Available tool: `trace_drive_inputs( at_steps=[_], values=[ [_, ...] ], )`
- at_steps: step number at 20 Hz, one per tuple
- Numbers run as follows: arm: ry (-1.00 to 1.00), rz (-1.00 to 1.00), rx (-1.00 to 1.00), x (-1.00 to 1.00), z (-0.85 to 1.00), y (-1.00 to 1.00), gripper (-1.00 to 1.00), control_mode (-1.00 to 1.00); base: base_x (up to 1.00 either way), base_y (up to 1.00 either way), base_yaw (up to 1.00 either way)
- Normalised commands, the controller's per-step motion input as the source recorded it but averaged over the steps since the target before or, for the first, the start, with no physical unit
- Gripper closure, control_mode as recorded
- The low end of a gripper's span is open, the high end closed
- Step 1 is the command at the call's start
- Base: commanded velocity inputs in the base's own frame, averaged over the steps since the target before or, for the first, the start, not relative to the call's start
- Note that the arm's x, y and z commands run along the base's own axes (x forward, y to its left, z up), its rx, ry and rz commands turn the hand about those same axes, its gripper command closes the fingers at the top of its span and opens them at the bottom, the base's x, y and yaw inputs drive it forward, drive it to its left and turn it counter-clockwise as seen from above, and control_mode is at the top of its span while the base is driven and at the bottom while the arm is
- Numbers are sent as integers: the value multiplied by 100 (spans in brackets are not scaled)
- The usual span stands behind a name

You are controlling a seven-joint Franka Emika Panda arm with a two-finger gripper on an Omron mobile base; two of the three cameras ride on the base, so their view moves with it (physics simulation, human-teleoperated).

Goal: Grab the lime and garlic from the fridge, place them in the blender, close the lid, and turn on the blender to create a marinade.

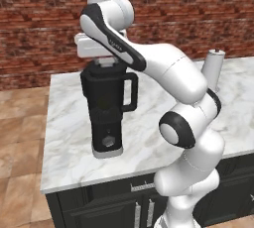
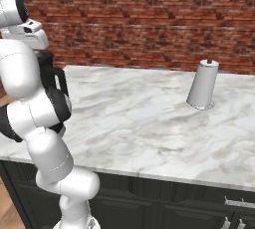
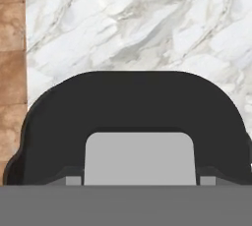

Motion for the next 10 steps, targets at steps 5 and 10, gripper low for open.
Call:
trace_drive_inputs(
  at_steps=[5, 10],
  values=[
    [-10, 0, 0, 4, 0, 27, 100, -100, 0, 0, 0],
    [-2, 0, 0, 10, 0, 9, 100, -100, 0, 0, 0]
  ],
)
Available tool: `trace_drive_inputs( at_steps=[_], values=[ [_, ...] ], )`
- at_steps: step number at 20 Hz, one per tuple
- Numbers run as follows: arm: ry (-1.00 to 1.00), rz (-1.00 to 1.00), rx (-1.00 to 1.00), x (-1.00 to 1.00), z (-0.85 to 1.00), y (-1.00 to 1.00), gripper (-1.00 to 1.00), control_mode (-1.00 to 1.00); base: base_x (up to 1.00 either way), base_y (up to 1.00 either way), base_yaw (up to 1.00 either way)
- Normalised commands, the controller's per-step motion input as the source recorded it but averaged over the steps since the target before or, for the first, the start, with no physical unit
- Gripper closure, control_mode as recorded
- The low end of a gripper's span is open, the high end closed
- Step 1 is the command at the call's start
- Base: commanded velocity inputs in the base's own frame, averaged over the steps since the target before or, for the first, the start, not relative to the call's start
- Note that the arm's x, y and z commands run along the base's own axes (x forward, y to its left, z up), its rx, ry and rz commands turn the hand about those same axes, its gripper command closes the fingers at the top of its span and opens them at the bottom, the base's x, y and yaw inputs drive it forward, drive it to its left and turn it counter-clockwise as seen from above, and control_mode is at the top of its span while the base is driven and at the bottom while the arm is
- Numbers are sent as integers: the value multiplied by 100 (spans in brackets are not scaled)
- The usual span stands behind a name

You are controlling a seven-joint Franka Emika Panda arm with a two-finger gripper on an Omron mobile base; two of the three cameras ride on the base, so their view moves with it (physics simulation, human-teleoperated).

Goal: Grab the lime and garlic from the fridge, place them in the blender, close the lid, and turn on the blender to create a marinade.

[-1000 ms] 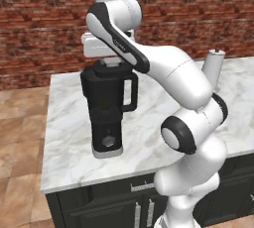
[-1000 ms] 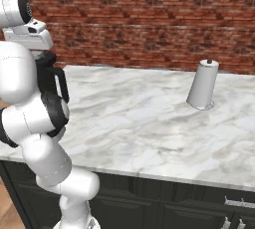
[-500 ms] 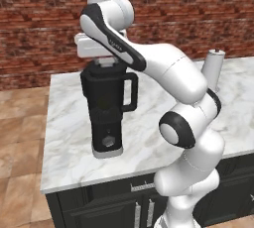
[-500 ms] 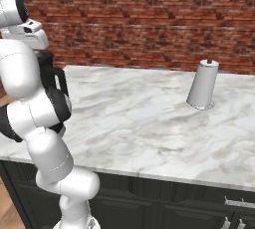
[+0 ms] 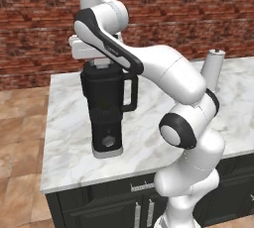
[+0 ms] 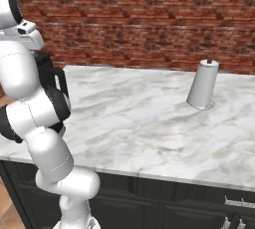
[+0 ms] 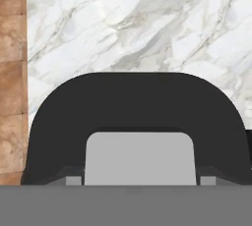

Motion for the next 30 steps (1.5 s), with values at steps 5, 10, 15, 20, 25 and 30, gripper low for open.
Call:
trace_drive_inputs(
  at_steps=[5, 10, 15, 20, 25, 30],
  values=[
    [0, 0, 0, 2, -5, 0, 100, -100, 0, 0, 0],
    [0, 0, 0, 29, -11, 0, 100, -100, 0, 0, 0],
    [0, 0, 0, 26, -10, -3, 100, -100, 0, 0, 0],
    [0, 0, 0, 22, -10, 0, 100, -100, 0, 0, 0],
    [0, 0, 0, 17, -25, 0, 100, -100, 0, 0, 0],
    [0, 0, 3, -10, -25, 0, 100, -100, 0, 0, 0]
  ],
)
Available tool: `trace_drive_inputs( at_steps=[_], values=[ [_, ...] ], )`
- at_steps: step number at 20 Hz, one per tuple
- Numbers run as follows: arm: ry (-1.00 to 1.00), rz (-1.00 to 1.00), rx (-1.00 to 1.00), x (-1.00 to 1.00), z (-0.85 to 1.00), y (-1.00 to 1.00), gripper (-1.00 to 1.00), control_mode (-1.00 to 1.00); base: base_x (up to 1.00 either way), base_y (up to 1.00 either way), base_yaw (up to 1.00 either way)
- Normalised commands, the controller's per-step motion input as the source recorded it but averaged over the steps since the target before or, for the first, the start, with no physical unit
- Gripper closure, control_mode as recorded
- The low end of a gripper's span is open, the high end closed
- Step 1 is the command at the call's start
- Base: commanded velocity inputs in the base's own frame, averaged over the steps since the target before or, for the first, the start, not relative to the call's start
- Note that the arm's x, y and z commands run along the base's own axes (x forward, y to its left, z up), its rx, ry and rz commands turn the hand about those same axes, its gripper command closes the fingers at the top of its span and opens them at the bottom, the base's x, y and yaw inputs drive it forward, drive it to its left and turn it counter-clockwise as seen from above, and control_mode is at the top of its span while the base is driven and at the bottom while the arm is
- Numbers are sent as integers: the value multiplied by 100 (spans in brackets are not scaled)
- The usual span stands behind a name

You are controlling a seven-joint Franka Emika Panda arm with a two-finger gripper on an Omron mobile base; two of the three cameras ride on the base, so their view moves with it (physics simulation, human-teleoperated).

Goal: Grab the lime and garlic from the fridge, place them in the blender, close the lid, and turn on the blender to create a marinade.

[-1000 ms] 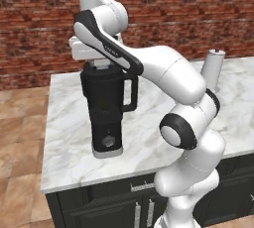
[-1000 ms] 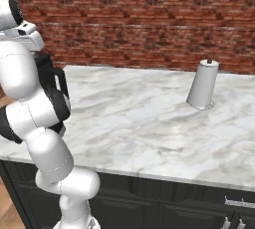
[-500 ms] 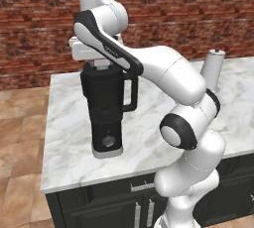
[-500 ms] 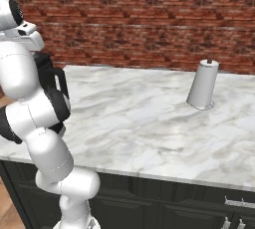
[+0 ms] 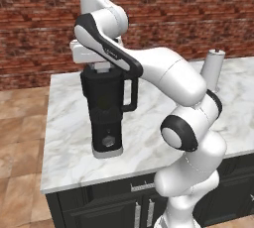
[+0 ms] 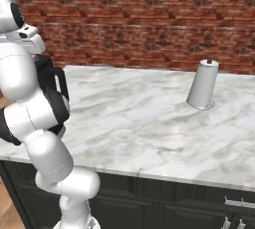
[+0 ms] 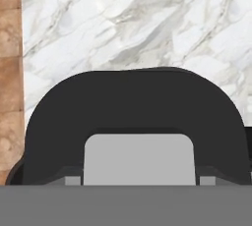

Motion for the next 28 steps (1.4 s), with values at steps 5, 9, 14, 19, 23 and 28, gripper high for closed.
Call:
trace_drive_inputs(
  at_steps=[5, 9, 14, 19, 23, 28],
  values=[
    [0, 1, 7, -10, -15, 0, 100, -100, 0, 0, 0],
    [0, 4, 4, 0, -22, 0, 100, -100, 0, 0, 0],
    [-7, 4, 0, 0, -40, 0, 100, -100, 0, 0, 0],
    [-4, 2, 0, -4, -37, 0, 100, -100, 0, 0, 0],
    [-4, 0, 0, -5, -24, 0, -100, -100, 0, 0, 0],
    [-7, 0, 0, 0, -1, 0, -100, -100, 0, 0, 0]
  ],
)
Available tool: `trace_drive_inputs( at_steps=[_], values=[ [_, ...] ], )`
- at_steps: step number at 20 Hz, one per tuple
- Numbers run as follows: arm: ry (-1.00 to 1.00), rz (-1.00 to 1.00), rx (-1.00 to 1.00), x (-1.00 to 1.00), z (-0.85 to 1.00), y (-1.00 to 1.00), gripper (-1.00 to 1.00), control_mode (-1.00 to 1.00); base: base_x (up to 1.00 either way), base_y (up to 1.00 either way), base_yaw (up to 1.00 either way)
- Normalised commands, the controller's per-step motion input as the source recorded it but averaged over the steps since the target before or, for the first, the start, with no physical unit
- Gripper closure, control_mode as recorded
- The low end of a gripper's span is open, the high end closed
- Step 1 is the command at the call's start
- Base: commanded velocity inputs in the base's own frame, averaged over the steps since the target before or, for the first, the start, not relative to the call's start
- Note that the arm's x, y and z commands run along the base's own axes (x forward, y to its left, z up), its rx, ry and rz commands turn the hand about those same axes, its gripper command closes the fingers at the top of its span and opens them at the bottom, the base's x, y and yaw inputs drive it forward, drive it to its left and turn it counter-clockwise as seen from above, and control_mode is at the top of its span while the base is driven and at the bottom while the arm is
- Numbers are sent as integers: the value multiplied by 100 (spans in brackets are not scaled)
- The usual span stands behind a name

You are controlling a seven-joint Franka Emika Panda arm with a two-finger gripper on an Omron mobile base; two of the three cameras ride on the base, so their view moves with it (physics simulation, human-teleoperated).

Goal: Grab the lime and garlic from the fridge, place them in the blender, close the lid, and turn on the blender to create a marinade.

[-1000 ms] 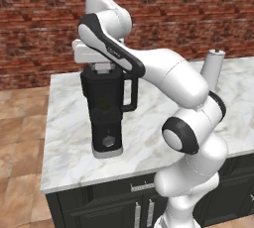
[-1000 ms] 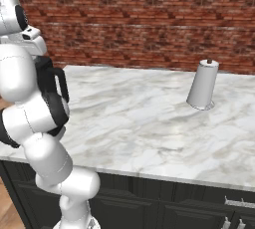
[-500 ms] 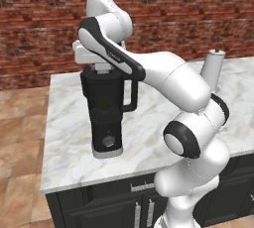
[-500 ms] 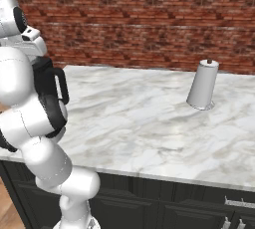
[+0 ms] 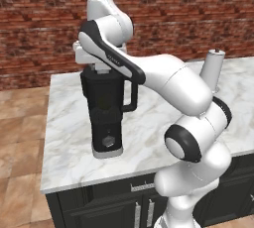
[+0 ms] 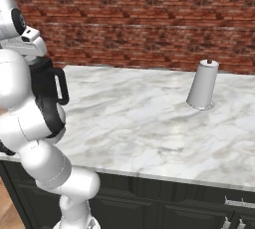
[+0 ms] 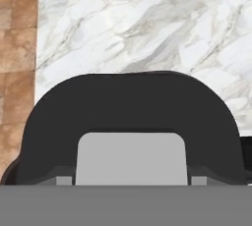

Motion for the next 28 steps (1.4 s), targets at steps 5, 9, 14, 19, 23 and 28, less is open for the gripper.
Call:
trace_drive_inputs(
  at_steps=[5, 9, 14, 19, 23, 28],
  values=[
    [-5, 0, 0, 0, 0, 0, -100, -100, 0, 0, 0],
    [-1, 0, 0, 0, 0, 0, -100, -100, 0, 0, 0],
    [-2, 1, 0, 0, 1, 0, -100, -100, 0, 0, 0],
    [-8, 0, 0, -10, 21, 0, -100, -100, 0, 0, 0],
    [-7, 0, 0, -18, 30, -9, -100, -100, 0, 0, 0],
    [-11, 0, 0, -27, 25, -7, -100, -100, 0, 0, 0]
  ],
)
